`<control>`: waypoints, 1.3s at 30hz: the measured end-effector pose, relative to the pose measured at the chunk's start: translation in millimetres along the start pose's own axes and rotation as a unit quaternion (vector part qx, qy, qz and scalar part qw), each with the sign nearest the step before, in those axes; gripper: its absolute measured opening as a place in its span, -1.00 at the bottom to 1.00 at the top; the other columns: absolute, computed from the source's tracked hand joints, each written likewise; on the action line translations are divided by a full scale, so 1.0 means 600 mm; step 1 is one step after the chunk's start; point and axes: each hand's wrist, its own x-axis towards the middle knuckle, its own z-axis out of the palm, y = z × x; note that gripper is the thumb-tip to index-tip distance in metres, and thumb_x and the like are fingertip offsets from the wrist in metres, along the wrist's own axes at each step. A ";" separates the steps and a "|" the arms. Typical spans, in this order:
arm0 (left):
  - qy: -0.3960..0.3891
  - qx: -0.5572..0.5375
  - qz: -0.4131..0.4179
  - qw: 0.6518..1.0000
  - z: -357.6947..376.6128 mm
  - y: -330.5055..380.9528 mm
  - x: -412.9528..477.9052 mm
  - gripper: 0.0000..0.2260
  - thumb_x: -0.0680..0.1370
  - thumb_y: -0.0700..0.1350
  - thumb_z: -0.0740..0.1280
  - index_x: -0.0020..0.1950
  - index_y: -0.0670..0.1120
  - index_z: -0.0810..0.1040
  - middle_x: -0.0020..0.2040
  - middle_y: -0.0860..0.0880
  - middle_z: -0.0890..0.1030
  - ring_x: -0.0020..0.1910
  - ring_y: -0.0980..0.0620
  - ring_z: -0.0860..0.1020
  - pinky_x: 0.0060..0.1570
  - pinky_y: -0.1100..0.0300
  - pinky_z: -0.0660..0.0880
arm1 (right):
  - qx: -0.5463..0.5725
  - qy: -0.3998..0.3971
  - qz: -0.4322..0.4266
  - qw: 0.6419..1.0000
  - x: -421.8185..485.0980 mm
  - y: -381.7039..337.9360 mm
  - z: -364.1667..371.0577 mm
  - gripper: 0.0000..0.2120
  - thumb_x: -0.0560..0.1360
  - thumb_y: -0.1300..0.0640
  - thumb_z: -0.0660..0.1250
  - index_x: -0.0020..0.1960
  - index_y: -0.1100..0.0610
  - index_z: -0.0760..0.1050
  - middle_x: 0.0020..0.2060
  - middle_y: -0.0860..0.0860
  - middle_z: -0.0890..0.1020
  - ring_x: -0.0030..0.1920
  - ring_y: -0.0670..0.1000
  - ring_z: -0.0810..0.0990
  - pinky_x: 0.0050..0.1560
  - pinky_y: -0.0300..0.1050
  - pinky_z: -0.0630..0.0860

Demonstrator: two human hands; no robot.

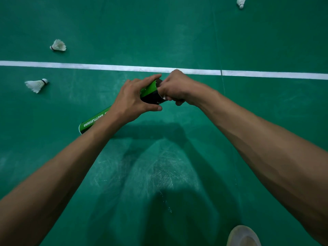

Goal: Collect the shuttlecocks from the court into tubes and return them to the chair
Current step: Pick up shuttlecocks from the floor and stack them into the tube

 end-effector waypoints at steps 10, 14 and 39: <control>-0.003 -0.014 0.014 1.000 -0.005 0.016 0.011 -0.14 0.26 0.16 0.63 0.54 0.16 0.44 0.20 -0.01 0.68 0.11 -0.07 0.59 0.21 -0.07 0.49 | 0.043 -0.021 -0.015 0.999 0.001 0.003 -0.022 -0.86 0.44 0.22 0.28 -0.30 0.17 0.50 -0.50 0.04 0.50 -0.56 -0.02 0.27 -0.44 -0.21 0.28; 0.000 -0.018 0.011 1.000 -0.001 0.016 0.016 -0.14 0.26 0.15 0.62 0.54 0.14 0.44 0.19 -0.03 0.69 0.09 -0.06 0.60 0.20 -0.03 0.50 | 0.034 0.076 -0.012 0.996 0.013 0.009 0.007 -0.85 0.39 0.21 0.33 -0.24 0.27 0.63 -0.46 0.10 0.53 -0.54 0.03 0.32 -0.49 -0.21 0.30; -0.046 0.040 0.028 0.998 0.011 0.002 -0.024 -0.15 0.31 0.13 0.66 0.55 0.18 0.40 0.11 -0.07 0.63 0.04 -0.07 0.47 0.04 0.15 0.29 | 0.053 -0.129 0.046 0.989 0.002 0.042 -0.002 -0.76 0.40 0.30 0.29 -0.41 0.10 0.40 -0.56 0.00 0.35 -0.54 -0.05 0.16 -0.46 -0.28 0.16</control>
